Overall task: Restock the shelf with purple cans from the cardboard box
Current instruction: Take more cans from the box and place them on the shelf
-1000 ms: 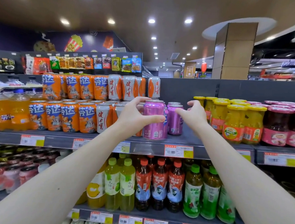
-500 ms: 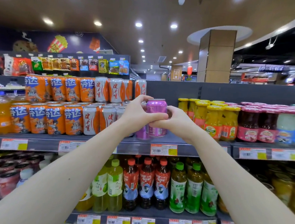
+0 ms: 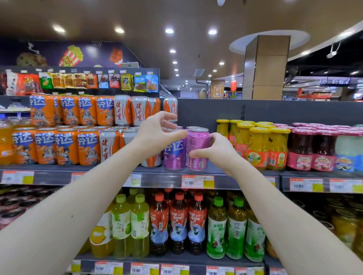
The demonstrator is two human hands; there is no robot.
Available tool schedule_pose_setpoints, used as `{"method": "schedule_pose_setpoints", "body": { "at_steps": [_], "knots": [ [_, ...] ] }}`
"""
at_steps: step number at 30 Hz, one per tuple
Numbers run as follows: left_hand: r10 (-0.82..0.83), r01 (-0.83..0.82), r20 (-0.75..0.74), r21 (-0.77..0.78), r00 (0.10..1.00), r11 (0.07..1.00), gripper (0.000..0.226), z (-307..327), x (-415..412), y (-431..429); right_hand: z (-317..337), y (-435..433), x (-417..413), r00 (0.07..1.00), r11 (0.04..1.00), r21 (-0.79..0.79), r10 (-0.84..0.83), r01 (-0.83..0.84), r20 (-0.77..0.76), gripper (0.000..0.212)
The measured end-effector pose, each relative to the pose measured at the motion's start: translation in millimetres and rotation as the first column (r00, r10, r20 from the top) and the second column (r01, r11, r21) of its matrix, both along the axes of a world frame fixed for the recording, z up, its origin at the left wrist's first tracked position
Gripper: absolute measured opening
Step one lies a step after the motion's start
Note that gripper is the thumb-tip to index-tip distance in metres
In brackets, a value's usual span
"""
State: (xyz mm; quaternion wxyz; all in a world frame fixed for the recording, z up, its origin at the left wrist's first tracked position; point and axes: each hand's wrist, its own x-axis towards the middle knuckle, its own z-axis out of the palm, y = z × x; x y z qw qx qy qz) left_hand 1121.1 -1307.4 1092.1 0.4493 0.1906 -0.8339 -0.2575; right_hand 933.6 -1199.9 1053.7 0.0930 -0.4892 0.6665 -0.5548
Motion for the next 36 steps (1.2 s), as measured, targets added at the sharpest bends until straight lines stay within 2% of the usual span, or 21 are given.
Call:
{"method": "schedule_pose_setpoints", "body": {
  "at_steps": [7, 12, 16, 23, 36],
  "knots": [
    [0.067, -0.059, 0.077, -0.099, 0.995, 0.993, 0.052, -11.6, 5.0, -2.0, 3.5, -15.1, -7.0, 1.0, 0.999, 0.028, -0.028, 0.028, -0.002, 0.056],
    [0.103, -0.095, 0.059, -0.129, 0.993, 0.987, 0.047, -21.7, 9.6, -4.4, 2.1, -22.6, -13.8, 0.998, 0.997, 0.052, -0.055, 0.055, -0.01, 0.056],
    [0.12, -0.111, 0.058, -0.131, 0.991, 0.985, 0.043, -28.0, 12.1, -6.6, -1.4, -25.1, -17.7, 0.997, 0.993, 0.1, -0.061, 0.065, -0.042, 0.059],
    [0.178, -0.17, 0.068, -0.115, 0.982, 0.979, 0.034, -34.7, 14.9, -10.8, -10.7, -22.4, -21.7, 0.996, 0.993, 0.09, -0.074, 0.078, -0.042, 0.059],
    [0.29, -0.251, 0.206, -0.196, 0.935, 0.948, 0.045, -37.1, 18.3, 32.9, -2.6, -20.9, -12.0, 0.997, 0.982, 0.172, -0.071, 0.076, -0.036, 0.059]
  ]
}}
